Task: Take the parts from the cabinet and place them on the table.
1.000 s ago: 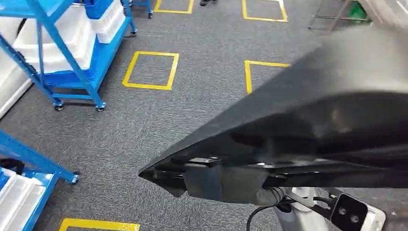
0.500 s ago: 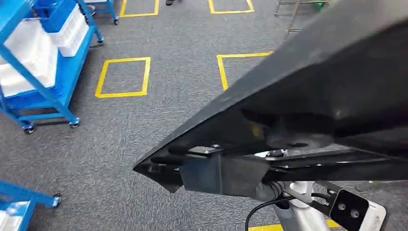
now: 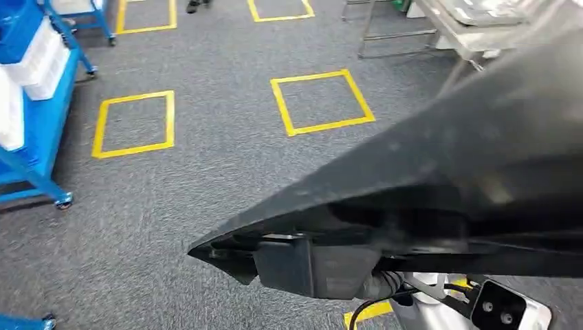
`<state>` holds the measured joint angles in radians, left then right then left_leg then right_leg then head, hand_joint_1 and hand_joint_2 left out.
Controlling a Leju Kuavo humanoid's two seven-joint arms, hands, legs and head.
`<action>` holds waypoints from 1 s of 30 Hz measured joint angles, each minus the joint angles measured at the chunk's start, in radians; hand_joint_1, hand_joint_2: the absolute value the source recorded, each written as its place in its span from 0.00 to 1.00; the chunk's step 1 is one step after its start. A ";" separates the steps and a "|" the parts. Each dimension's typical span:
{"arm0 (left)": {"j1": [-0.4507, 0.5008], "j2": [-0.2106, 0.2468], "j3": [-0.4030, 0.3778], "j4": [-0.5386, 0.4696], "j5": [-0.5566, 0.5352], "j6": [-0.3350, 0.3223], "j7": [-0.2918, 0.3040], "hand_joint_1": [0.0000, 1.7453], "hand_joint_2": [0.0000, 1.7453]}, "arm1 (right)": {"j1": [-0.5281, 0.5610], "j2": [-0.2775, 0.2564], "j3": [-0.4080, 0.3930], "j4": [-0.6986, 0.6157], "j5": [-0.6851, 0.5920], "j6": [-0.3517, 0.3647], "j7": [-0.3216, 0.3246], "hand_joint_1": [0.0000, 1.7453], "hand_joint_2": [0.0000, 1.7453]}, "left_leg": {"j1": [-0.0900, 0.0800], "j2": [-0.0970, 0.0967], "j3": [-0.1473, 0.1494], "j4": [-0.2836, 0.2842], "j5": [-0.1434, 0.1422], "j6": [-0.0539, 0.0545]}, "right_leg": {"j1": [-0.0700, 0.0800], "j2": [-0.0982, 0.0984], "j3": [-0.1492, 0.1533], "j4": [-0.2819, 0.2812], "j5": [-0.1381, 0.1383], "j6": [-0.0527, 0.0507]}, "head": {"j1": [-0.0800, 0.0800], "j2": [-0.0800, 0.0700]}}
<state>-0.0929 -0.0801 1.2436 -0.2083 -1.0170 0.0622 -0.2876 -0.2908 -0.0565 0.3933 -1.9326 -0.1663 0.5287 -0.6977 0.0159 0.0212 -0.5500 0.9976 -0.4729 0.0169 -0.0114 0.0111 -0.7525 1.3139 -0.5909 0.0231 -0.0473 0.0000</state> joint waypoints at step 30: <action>0.000 -0.005 0.008 0.000 0.015 -0.002 -0.001 0.00 0.00 | -0.013 0.004 0.006 -0.014 -0.014 -0.002 0.002 1.00 1.00 | 0.001 -0.010 -0.007 0.013 -0.008 0.001 | 0.001 0.000 0.016 -0.024 0.000 0.004 | 0.000 0.000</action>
<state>-0.0928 -0.0851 1.2516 -0.2083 -1.0025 0.0599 -0.2884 -0.3037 -0.0526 0.3990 -1.9463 -0.1804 0.5268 -0.6962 0.0165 0.0116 -0.5575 1.0106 -0.4805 0.0183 -0.0104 0.0116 -0.7369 1.2902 -0.5908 0.0271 -0.0473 0.0000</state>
